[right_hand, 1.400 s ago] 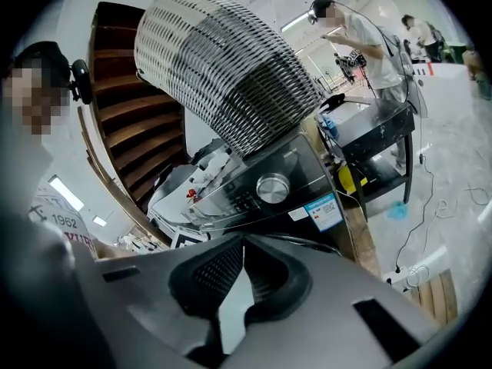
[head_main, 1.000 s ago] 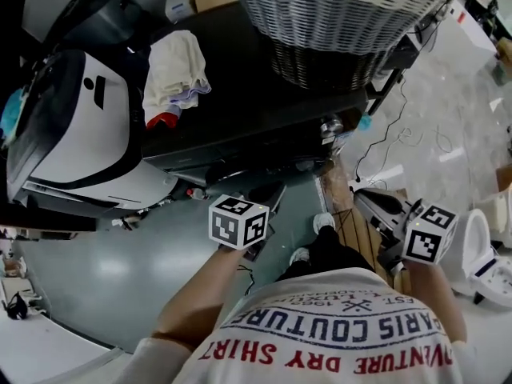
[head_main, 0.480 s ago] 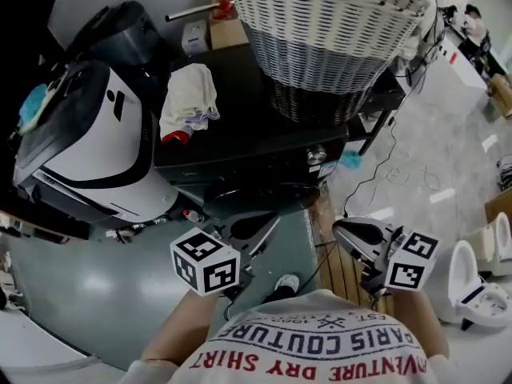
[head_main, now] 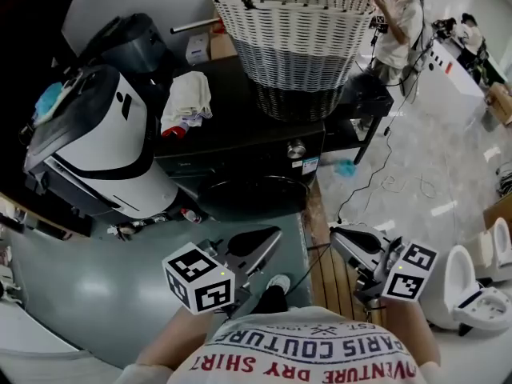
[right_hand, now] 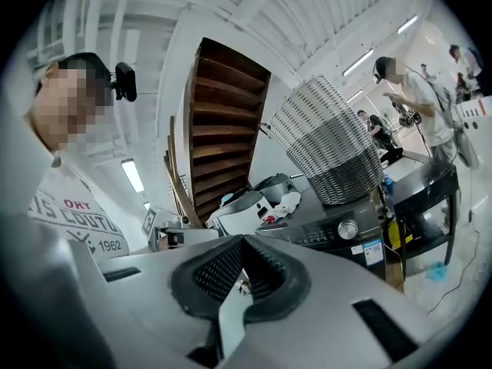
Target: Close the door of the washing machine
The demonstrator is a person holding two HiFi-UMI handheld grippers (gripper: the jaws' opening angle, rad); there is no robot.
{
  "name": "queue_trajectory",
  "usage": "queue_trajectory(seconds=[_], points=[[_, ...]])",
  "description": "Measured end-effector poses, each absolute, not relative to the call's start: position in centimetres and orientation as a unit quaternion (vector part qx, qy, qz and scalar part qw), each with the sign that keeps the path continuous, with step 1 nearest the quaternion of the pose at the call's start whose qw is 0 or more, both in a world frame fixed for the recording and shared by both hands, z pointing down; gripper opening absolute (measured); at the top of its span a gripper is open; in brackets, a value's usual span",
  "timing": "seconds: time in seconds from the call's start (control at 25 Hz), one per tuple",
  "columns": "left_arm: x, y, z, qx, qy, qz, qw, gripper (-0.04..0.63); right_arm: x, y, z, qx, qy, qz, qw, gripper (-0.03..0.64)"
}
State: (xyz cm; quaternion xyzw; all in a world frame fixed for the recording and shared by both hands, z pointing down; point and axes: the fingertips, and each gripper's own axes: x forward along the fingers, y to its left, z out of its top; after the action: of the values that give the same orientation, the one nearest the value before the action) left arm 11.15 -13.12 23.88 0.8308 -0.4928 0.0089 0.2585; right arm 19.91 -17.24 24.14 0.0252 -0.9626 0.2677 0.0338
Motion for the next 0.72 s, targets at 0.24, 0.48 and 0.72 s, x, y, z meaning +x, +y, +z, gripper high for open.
queue_trajectory(seconds=[0.24,0.48,0.72], points=[[13.4,-10.0,21.5,0.833,-0.496,-0.023,0.245,0.025,21.8,-14.1,22.5,0.011,-0.971,0.239,0.024,0.021],[14.0,-7.6,23.1,0.826,-0.503,-0.013,0.256,0.025,22.4,-12.5,23.3,0.008,-0.969,0.247,0.024,0.021],[13.5,-6.5,24.0,0.811,-0.516,-0.03,0.274,0.025,22.3,-11.4,23.8,0.007,-0.969,0.246,0.033,0.021]])
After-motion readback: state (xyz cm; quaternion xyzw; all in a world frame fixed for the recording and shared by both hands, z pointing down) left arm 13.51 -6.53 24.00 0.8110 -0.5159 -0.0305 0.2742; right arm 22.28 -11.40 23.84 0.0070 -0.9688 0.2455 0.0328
